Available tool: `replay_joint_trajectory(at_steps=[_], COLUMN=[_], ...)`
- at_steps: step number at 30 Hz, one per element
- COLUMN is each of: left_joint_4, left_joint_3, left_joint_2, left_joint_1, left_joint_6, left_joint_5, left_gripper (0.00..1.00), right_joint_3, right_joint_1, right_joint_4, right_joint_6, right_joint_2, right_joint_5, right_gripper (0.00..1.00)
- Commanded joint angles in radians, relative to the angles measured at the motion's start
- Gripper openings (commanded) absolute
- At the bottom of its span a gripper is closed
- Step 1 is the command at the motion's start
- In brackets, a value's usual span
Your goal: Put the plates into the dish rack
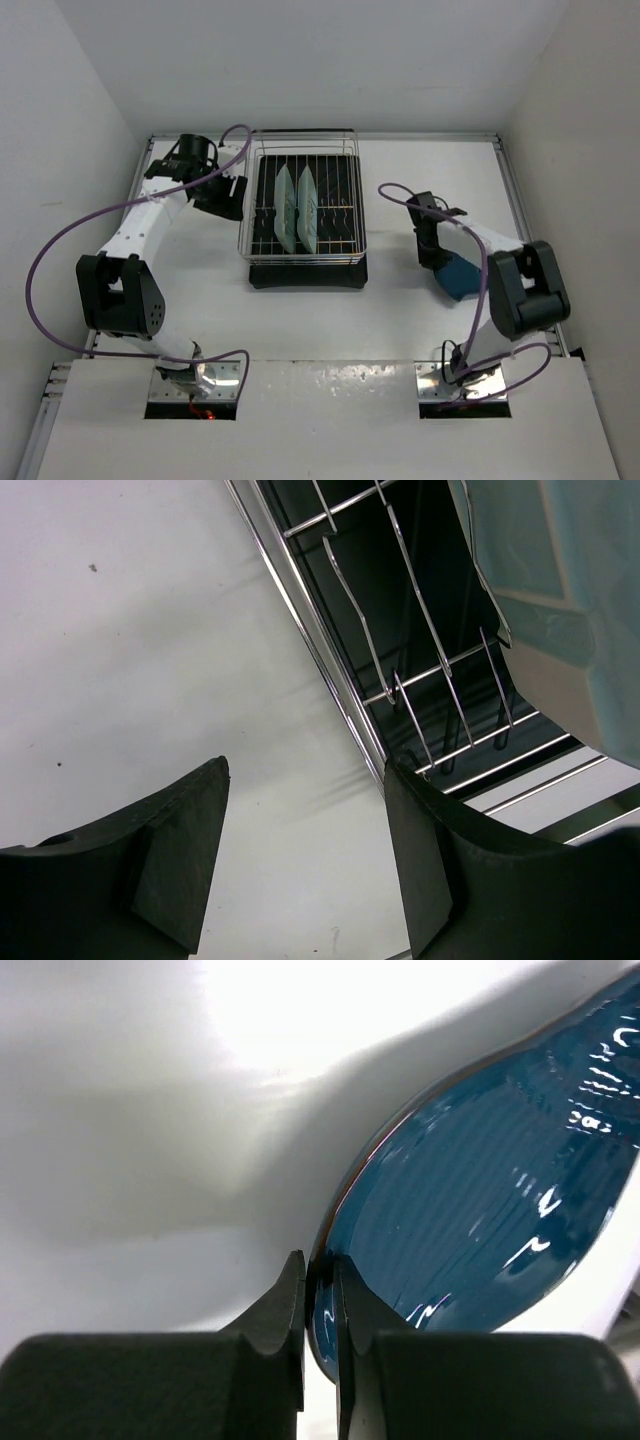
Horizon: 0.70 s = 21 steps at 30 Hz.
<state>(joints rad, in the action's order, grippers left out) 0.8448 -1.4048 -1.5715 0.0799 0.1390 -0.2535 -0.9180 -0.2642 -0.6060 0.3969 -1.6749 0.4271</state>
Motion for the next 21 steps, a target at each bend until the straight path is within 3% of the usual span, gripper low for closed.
replay_joint_trajectory(at_steps=[1, 3, 9, 17, 21], left_joint_4=[0.005, 0.005, 0.005, 0.005, 0.005], left_joint_3=[-0.037, -0.037, -0.037, -0.037, -0.037], left_joint_2=[0.024, 0.024, 0.024, 0.024, 0.024], left_joint_1=[0.009, 0.009, 0.009, 0.009, 0.009], left_joint_6=[0.014, 0.014, 0.014, 0.014, 0.014], left_joint_5=[-0.001, -0.001, -0.001, -0.001, -0.001], left_gripper=[0.68, 0.68, 0.68, 0.68, 0.68], right_joint_3=[0.028, 0.054, 0.003, -0.142, -0.209], right_joint_1=[0.008, 0.014, 0.048, 0.06, 0.051], right_joint_4=[0.116, 0.219, 0.246, 0.284, 0.423], right_joint_6=[0.023, 0.034, 0.059, 0.079, 0.149], right_joint_2=[0.153, 0.35, 0.561, 0.629, 0.624], right_joint_5=[-0.253, -0.344, -0.422, -0.479, -0.569], right_gripper=[0.0, 0.0, 0.0, 0.0, 0.0])
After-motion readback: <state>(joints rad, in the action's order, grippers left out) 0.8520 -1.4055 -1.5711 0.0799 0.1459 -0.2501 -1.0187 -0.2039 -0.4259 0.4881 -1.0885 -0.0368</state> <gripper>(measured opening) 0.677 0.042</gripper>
